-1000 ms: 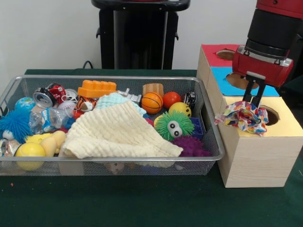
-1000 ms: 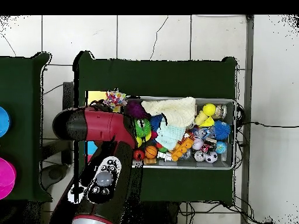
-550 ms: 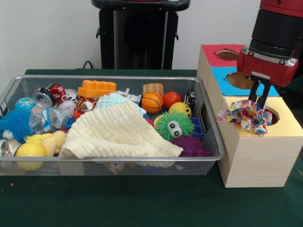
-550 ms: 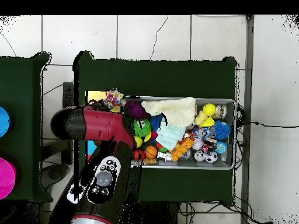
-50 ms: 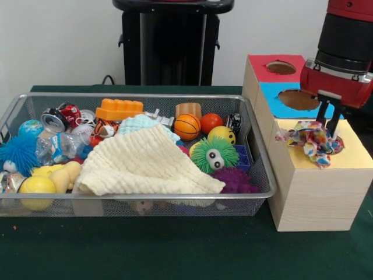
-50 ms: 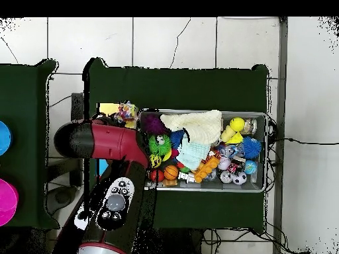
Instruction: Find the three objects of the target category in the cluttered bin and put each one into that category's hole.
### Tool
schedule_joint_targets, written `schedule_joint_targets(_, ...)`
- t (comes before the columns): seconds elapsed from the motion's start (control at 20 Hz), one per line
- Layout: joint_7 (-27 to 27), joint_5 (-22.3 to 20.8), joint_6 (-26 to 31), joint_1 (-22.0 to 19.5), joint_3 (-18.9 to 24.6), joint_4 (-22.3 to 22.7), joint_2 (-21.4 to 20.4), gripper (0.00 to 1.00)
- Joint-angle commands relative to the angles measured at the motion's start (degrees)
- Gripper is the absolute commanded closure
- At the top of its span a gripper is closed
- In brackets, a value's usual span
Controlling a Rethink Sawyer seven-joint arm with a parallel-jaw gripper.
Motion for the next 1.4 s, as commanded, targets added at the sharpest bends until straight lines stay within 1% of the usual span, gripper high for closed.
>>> schedule_joint_targets(0.05,12.7,3.6,-3.6,-0.2,8.7,5.9,4.6,1.00)
schedule_joint_targets(0.15,11.0,3.4,-5.2,-0.9,10.1,6.5,5.2,1.00)
schedule_joint_targets(0.25,8.6,3.1,-7.7,-2.7,13.0,7.9,5.4,1.00)
schedule_joint_targets(0.4,6.6,2.1,-10.9,-4.8,16.4,9.3,5.9,1.00)
schedule_joint_targets(0.6,6.9,0.5,-13.4,-4.5,16.4,9.1,7.2,1.00)
schedule_joint_targets(0.75,6.0,-0.6,-15.2,-5.3,17.2,9.5,7.9,1.00)
schedule_joint_targets(0.8,5.4,-1.0,-15.9,-6.1,18.2,10.0,7.9,1.00)
schedule_joint_targets(0.95,4.4,-2.1,-16.6,-6.7,18.4,10.3,7.9,1.00)
schedule_joint_targets(1.2,2.7,-4.0,-17.9,-9.0,19.8,11.0,7.8,1.00)
schedule_joint_targets(1.35,1.7,-5.8,-18.6,-10.6,20.8,11.3,7.9,1.00)
schedule_joint_targets(1.4,1.1,-6.6,-19.2,-11.9,22.1,11.8,8.0,1.00)
